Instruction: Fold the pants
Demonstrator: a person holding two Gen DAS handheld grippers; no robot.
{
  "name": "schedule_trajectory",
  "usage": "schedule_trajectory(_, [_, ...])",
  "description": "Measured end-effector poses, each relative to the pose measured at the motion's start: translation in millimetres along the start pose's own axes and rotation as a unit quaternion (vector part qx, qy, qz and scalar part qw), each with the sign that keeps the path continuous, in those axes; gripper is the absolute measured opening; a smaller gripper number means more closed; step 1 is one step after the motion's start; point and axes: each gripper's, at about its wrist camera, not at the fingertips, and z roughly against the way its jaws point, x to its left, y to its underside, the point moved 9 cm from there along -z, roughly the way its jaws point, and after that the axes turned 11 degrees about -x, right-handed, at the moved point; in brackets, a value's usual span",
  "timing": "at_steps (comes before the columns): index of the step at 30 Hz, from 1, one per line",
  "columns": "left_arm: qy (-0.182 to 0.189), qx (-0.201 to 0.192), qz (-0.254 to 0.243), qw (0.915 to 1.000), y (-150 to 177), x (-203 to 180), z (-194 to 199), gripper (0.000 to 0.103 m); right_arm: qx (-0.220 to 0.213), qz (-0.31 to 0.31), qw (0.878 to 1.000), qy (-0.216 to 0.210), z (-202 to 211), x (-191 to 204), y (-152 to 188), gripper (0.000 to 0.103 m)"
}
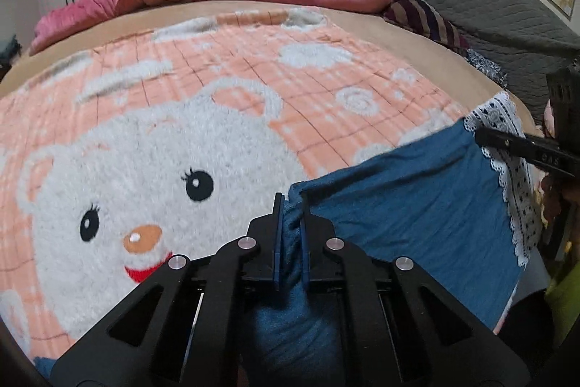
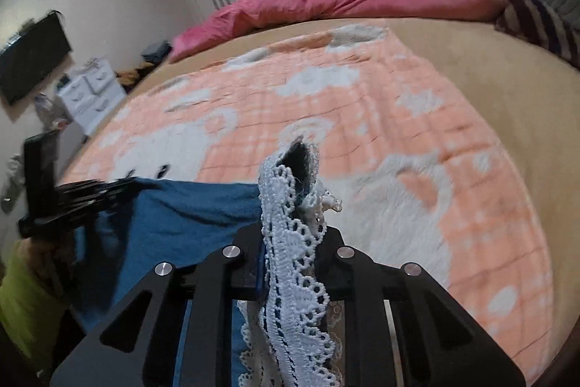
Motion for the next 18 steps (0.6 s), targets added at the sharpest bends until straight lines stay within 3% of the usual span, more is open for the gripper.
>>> schedule_trajectory(5, [-0.044, 0.015, -0.022, 0.9987, 9.4, 7.5, -24.2, 0.002, 0.066, 0.040, 0.996, 0.048, -45.1, -10.8, 15.1, 0.018])
schedule_trajectory(7, [-0.057, 0.020, -0.030, 0.9977, 15.2, 10.9, -30.2, 0.004, 0.091, 0.047, 0.993, 0.064, -54.6, -16.7, 27.8, 0.023])
schedule_trajectory(11, [-0.072, 0.031, -0.005, 0.9969, 21.1, 26.0, -38.9, 0.014, 0.085, 0.031, 0.993, 0.078, -55.5, -30.1, 28.3, 0.038])
schedule_trajectory(15, [-0.072, 0.019, 0.037, 0.9965, 18.5, 40.0, -33.7, 0.027, 0.074, 0.014, 0.994, 0.083, -51.5, -37.4, 27.2, 0.045])
schedule_trajectory(17, [-0.074, 0.014, 0.057, 0.9955, 17.6, 46.7, -30.6, 0.028, 0.070, 0.017, 0.993, 0.089, -48.4, -38.1, 27.1, 0.049])
schedule_trajectory(18, [-0.075, 0.012, 0.063, 0.9951, 16.9, 48.5, -29.0, 0.029, 0.068, 0.022, 0.993, 0.093, -46.7, -38.0, 27.3, 0.057])
